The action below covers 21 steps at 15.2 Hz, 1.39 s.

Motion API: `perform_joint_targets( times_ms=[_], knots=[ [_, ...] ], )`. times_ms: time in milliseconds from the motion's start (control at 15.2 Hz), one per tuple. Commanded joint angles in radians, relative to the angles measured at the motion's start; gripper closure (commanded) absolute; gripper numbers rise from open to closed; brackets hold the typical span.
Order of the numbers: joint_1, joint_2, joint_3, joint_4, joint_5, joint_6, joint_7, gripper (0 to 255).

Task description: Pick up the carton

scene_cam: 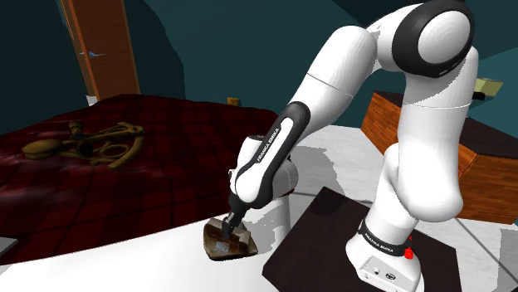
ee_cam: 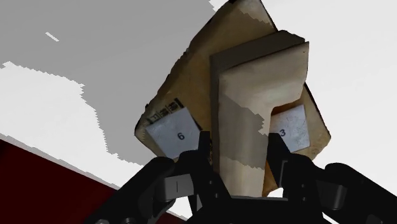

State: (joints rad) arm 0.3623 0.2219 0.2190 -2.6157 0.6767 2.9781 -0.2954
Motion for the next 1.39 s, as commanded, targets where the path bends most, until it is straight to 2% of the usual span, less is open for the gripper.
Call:
perform_joint_targets(
  times_ms=[0,198,660,1188,1320],
  knots=[
    [0.000,0.001,0.000,0.000,0.000,0.000,0.000,255],
    [-0.002,-0.001,0.003,-0.003,0.004,0.001,-0.004,255],
    [0.034,-0.124,-0.056,-0.032,-0.113,-0.095,0.110,255],
    [0.031,-0.254,-0.076,-0.042,-0.223,-0.212,0.213,255],
    [0.030,-0.256,-0.076,-0.043,-0.225,-0.214,0.215,255]
  ],
)
